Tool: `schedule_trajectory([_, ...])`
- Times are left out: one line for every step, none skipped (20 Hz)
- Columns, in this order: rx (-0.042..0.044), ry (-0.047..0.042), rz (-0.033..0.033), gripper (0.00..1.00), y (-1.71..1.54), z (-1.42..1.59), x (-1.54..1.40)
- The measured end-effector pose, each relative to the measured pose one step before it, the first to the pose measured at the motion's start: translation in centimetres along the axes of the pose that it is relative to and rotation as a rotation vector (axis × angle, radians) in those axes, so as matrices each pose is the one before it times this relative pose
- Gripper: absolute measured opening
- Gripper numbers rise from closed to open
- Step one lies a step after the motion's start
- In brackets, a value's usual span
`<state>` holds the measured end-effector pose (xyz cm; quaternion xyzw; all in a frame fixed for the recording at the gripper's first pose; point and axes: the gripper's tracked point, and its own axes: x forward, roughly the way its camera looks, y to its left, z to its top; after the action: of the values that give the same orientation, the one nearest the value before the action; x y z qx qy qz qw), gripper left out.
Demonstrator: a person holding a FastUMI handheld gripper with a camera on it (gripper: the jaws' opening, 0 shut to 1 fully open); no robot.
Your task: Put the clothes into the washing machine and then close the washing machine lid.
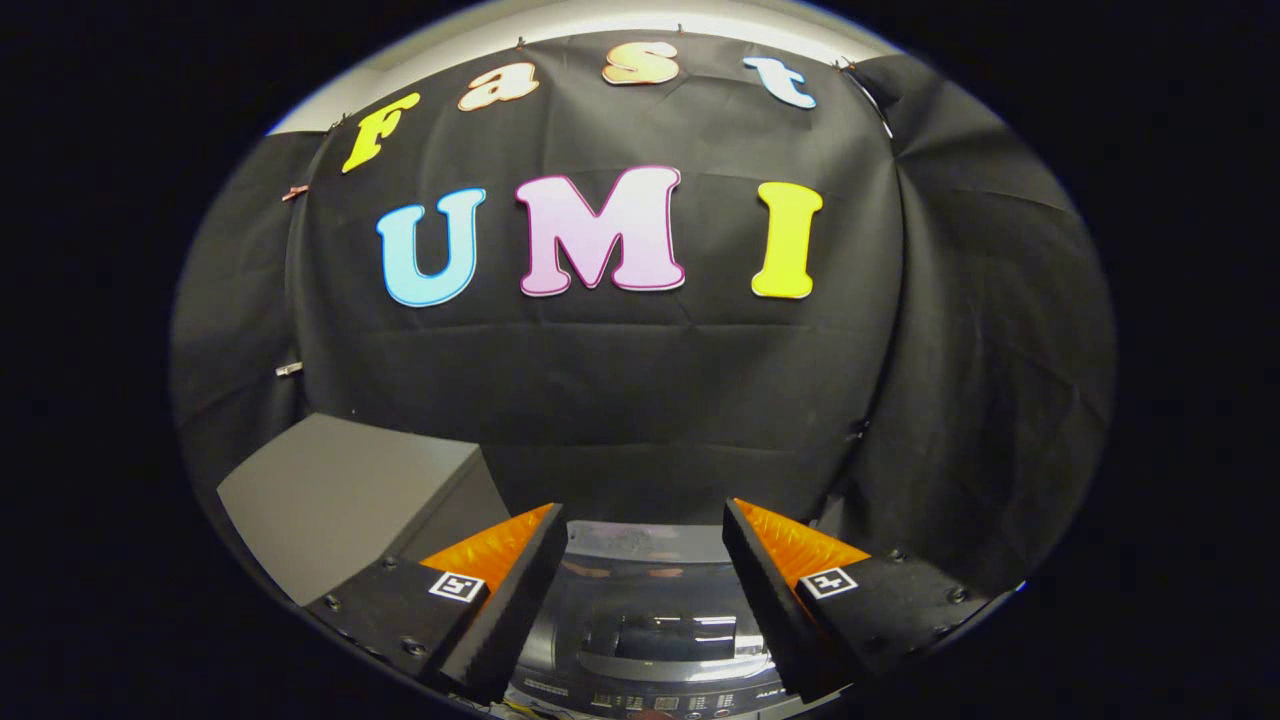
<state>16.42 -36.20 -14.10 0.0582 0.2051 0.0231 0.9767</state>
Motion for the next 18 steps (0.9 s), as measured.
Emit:
schedule_trajectory([-0.00886, -0.02037, -0.01722, 0.98, 0.294, 0.664, -0.360])
schedule_trajectory([-0.00233, -0.02309, -0.01254, 0.98, 0.344, 0.746, -0.404])
schedule_trajectory([0.00462, -0.02234, -0.00548, 0.98, 0.656, 0.753, -0.511])
schedule_trajectory([0.00141, -0.02204, -0.00616, 0.99, 0.849, 0.623, -0.483])
schedule_trajectory([-0.00035, -0.02039, -0.00404, 0.99, 0.944, 0.609, -0.519])
schedule_trajectory([-0.00154, -0.01507, -0.00750, 0.99, 0.922, 0.381, -0.427])
schedule_trajectory([0.00668, -0.01548, -0.00028, 0.99, 1.267, 0.461, -0.535])
schedule_trajectory([0.01003, -0.01242, -0.00037, 0.99, 1.349, 0.336, -0.581])
schedule_trajectory([0.01031, -0.00963, 0.00060, 0.99, 1.446, 0.261, -0.481])
schedule_trajectory([0.01001, -0.00252, 0.00595, 0.99, 1.623, 0.001, -0.403])
schedule_trajectory([0.00529, -0.00180, 0.00696, 0.99, 1.678, -0.044, -0.345])
schedule_trajectory([0.00021, -0.00531, 0.00914, 0.99, 1.596, 0.026, -0.245])
schedule_trajectory([-0.00562, -0.00794, 0.00802, 0.98, 1.618, 0.096, -0.248])
schedule_trajectory([-0.00814, -0.00825, 0.00529, 0.99, 1.523, 0.186, -0.578])
schedule_trajectory([-0.00165, -0.00517, 0.00908, 0.99, 1.626, 0.000, -0.266])
schedule_trajectory([0.00322, -0.00333, 0.00547, 0.99, 1.660, -0.045, -0.265])
schedule_trajectory([0.00327, -0.00078, -0.00064, 0.99, 1.153, -0.065, -0.102])
schedule_trajectory([0.00549, 0.00045, 0.00062, 0.98, 1.232, -0.036, -0.072])
